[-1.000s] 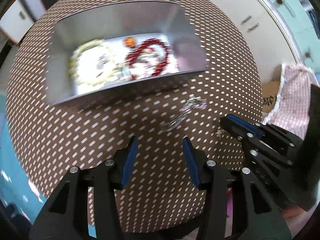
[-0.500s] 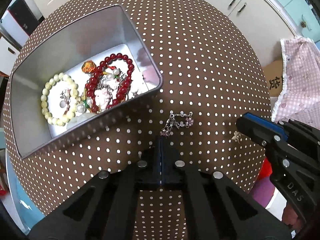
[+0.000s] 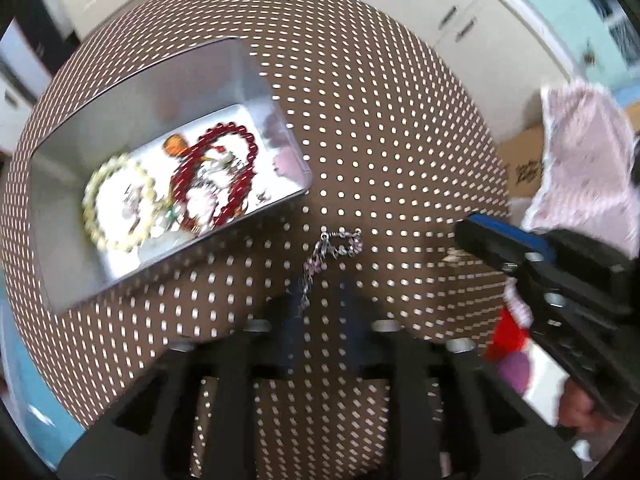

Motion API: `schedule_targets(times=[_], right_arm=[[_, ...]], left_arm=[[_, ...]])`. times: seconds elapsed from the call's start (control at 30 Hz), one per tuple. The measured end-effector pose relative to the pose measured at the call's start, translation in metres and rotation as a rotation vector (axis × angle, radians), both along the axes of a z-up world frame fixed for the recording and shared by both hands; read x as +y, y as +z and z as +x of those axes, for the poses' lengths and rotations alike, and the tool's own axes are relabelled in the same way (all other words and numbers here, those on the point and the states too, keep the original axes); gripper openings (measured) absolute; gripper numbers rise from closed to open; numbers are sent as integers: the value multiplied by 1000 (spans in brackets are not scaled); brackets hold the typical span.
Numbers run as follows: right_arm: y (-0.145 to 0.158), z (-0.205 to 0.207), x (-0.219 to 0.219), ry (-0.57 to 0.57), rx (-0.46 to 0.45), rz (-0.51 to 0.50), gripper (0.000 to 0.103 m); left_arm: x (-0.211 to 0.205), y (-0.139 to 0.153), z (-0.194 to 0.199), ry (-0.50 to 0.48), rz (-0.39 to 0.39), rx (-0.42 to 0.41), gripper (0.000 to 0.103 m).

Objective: Organize jewelry

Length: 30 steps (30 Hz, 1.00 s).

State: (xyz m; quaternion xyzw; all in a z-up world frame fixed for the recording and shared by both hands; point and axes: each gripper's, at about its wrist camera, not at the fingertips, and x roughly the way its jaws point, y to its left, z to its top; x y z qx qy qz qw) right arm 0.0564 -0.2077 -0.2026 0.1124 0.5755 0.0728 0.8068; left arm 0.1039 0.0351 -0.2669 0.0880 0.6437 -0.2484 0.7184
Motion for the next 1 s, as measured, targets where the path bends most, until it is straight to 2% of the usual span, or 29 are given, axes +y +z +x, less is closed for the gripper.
schedule_targets(times=[0.03,0.07,0.1,0.13,0.23,0.37,0.5,0.6,0.67,0.77,0.9,1.0], right_arm=[[-1,0,-2,-5,5,-5,9],[-3,-1,-4,-12,10,-12,9],[-4,-1,-6,-21,14,-17,9],[-5,-2,-8,-27,14,-14,9],[-8,-3,-13,-52,18,-14,9],[-5,-3,-20,-84,11,-1,9],[7,3,-21,-81,-17,3,9],[20,11,-16,-53,-46,-4,9],[31,16,-9,-26,-69,-1,9],[49,27,6,39,-114,11,9],[76,45,38,171,-193,-10,9],[90,59,60,258,-227,21,9]], left_arm=[[-5,-10,0,-16,22,3,38],[-6,-17,1,-19,42,7,35],[-8,-14,-1,-28,38,-36,29],[-13,-17,-3,-60,94,-70,10],[-14,-1,-6,-84,126,-73,9],[-5,26,1,-54,111,-33,8],[4,70,3,-35,60,-38,8],[16,114,5,2,-9,-45,8],[26,151,6,35,-52,-77,8],[42,199,7,85,-96,-135,8],[58,248,12,138,-114,-221,8],[78,260,-3,177,-134,-256,8]])
